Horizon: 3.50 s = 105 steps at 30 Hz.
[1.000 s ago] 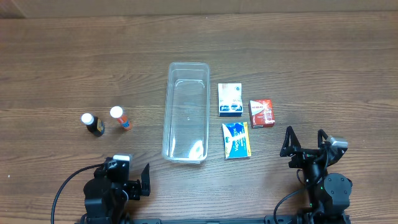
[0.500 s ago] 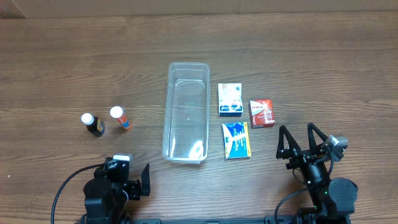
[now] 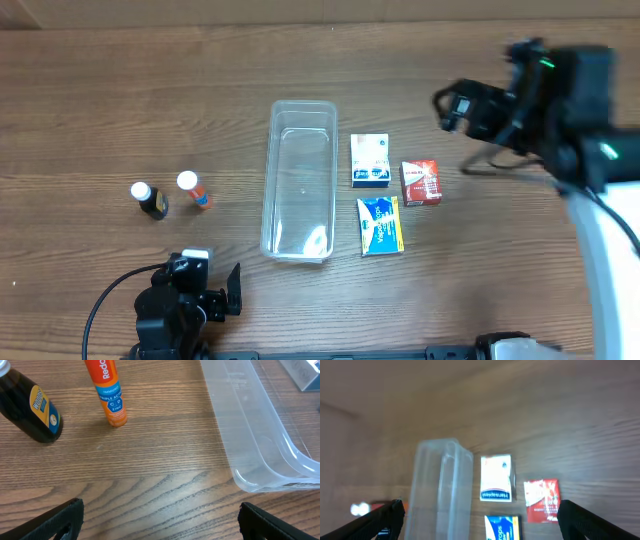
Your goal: Pack container
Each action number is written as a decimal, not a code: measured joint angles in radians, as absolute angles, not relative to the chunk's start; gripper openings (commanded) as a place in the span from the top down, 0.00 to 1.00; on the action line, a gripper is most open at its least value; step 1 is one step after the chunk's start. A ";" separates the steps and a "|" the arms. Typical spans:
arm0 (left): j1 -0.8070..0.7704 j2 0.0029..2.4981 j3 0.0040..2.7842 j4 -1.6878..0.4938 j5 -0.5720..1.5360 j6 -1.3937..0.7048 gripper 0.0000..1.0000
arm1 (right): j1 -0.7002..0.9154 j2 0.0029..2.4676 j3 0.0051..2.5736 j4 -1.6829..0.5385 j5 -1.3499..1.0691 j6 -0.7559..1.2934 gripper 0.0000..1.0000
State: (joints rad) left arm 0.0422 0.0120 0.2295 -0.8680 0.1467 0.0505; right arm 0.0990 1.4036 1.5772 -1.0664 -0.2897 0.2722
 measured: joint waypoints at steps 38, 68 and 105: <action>0.042 0.012 0.229 -0.868 0.147 0.051 0.00 | 0.406 2.136 1.634 -0.885 0.036 0.236 0.12; 0.042 0.012 0.229 -0.868 0.147 0.051 0.00 | 0.694 2.251 2.006 -1.115 0.000 0.712 0.20; 0.042 0.012 0.229 -0.868 0.147 0.051 0.00 | 0.531 1.881 1.629 -1.357 -0.018 0.389 0.27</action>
State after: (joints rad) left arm 0.0422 0.0120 0.2295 -0.8677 0.1467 0.0505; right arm 0.5308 1.8809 1.6287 -1.3575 -0.0177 0.3889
